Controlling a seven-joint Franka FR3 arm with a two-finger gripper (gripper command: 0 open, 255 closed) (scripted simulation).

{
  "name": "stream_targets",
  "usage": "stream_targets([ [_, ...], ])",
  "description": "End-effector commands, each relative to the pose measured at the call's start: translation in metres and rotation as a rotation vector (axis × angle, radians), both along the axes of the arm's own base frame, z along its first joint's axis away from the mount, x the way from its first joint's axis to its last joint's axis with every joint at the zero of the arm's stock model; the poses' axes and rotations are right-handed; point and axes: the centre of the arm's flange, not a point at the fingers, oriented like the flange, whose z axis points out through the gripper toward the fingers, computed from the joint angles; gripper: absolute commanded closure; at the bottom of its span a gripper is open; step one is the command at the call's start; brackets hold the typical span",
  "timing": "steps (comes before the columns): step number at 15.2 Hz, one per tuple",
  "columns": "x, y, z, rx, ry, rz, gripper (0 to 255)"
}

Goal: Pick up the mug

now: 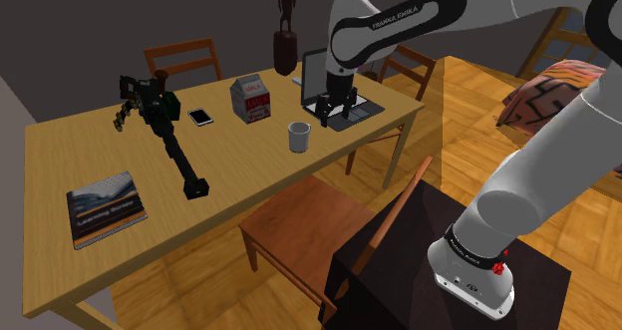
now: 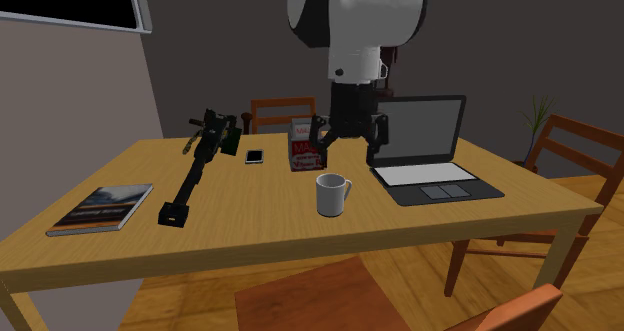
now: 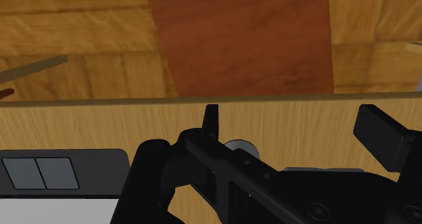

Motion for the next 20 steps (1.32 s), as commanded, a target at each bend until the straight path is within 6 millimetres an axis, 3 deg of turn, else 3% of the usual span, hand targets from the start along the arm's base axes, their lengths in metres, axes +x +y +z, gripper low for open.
stream_targets([
  [1,0.021,0.005,-0.015,-0.010,-0.005,0.000,0],
  [17,0.189,0.028,-0.131,-0.091,-0.041,0.001,0],
  [20,0.189,0.028,-0.147,-0.091,-0.041,0.001,0],
])
